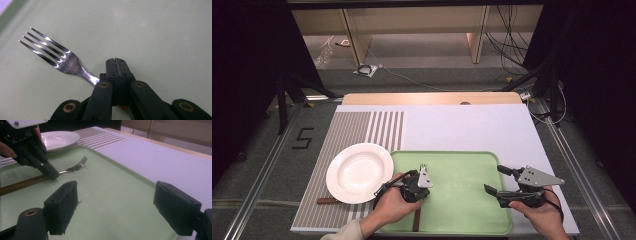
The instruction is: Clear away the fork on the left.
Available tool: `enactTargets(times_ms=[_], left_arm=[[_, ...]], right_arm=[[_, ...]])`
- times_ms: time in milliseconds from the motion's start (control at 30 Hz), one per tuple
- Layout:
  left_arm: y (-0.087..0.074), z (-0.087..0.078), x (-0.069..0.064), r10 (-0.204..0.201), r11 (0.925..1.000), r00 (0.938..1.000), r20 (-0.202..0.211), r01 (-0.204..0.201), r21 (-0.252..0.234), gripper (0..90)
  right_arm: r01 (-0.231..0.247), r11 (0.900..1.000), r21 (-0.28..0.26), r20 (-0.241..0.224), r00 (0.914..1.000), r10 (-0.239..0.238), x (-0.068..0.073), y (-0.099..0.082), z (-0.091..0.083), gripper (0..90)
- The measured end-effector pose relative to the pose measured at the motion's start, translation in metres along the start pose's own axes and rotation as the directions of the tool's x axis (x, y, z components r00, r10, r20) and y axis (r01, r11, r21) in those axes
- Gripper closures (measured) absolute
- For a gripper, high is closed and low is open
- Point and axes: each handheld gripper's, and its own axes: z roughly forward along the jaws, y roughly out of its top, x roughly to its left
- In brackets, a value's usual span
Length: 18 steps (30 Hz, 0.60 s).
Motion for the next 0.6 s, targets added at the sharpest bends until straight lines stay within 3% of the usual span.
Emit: enactTargets(times_ms=[200,300,333,400,433,467,567,600], left_arm=[[-0.003,-0.002,0.001,-0.012,0.9999,0.9999,-0.006,0.012,-0.011,89.6],[-0.005,-0.009,0.003,-0.042,0.9957,0.9989,-0.022,0.04,-0.084,83.5],[-0.006,-0.014,0.005,-0.059,0.9912,0.9978,-0.031,0.054,-0.121,79.5],[-0.013,-0.024,0.009,-0.093,0.9708,0.9954,-0.025,0.085,-0.225,70.3],[-0.017,-0.029,0.012,-0.118,0.9551,0.9927,-0.023,0.107,-0.276,62.5],[-0.024,-0.036,0.016,-0.139,0.935,0.9901,-0.021,0.124,-0.332,56.1],[-0.041,-0.052,0.023,-0.194,0.8943,0.9808,-0.021,0.168,-0.415,37.4],[-0.044,-0.055,0.024,-0.209,0.8852,0.9778,-0.018,0.181,-0.428,31.2]], right_arm=[[0.003,1.0,-0.005,0.004,1.0,-0.003,0.0,0.0,0.0,20.6],[0.003,1.0,-0.006,0.005,1.0,-0.003,-0.001,0.0,-0.001,20.5],[0.004,1.0,0.002,0.008,1.0,-0.004,-0.001,0.0,-0.002,20.5],[0.001,1.0,0.0,0.007,1.0,-0.001,-0.001,0.0,-0.002,20.4],[0.0,1.0,-0.01,0.003,1.0,0.0,-0.001,0.0,-0.002,20.4],[-0.001,1.0,-0.01,0.006,1.0,0.001,-0.001,-0.001,-0.002,20.4],[-0.001,1.0,-0.002,0.009,1.0,0.001,-0.002,-0.001,-0.003,20.2],[-0.003,1.0,-0.001,0.009,1.0,0.003,-0.002,-0.001,-0.003,20.2]])
